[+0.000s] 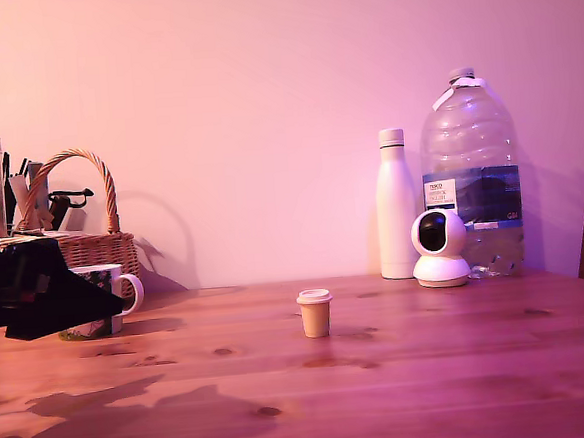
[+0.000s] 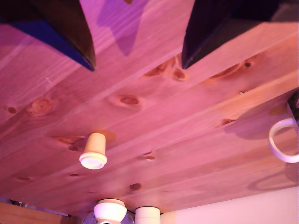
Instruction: Pick up the coffee capsules from the table one by one and drop them inside the nearest coffee cup
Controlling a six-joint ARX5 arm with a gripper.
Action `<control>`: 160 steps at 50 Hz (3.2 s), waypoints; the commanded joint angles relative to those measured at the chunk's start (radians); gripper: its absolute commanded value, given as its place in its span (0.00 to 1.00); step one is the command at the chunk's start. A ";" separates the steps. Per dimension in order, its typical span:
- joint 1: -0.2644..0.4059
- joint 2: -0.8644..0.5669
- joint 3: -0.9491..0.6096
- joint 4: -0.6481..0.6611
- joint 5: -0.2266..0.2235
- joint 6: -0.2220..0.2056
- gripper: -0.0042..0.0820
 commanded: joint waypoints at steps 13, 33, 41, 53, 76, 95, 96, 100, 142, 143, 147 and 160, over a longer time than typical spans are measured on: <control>0.005 -0.007 -0.008 -0.012 -0.009 -0.010 0.63; -0.043 -0.007 0.000 0.014 0.013 -0.010 0.63; -0.079 -0.007 0.023 0.003 0.013 -0.010 0.63; -0.120 -0.006 0.059 -0.062 0.011 0.014 0.63; -0.136 -0.002 0.074 -0.130 -0.006 0.013 0.63; -0.173 0.021 0.206 -0.256 -0.006 0.021 0.63; -0.174 0.028 0.212 -0.256 -0.006 0.021 0.63; -0.183 0.063 0.236 -0.256 -0.006 0.021 0.63; -0.266 0.380 0.494 -0.158 0.002 -0.013 0.63; -0.267 0.385 0.501 -0.159 0.001 -0.017 0.63; -0.269 0.408 0.529 -0.159 0.002 -0.017 0.63; -0.283 0.484 0.626 -0.195 -0.003 -0.042 0.63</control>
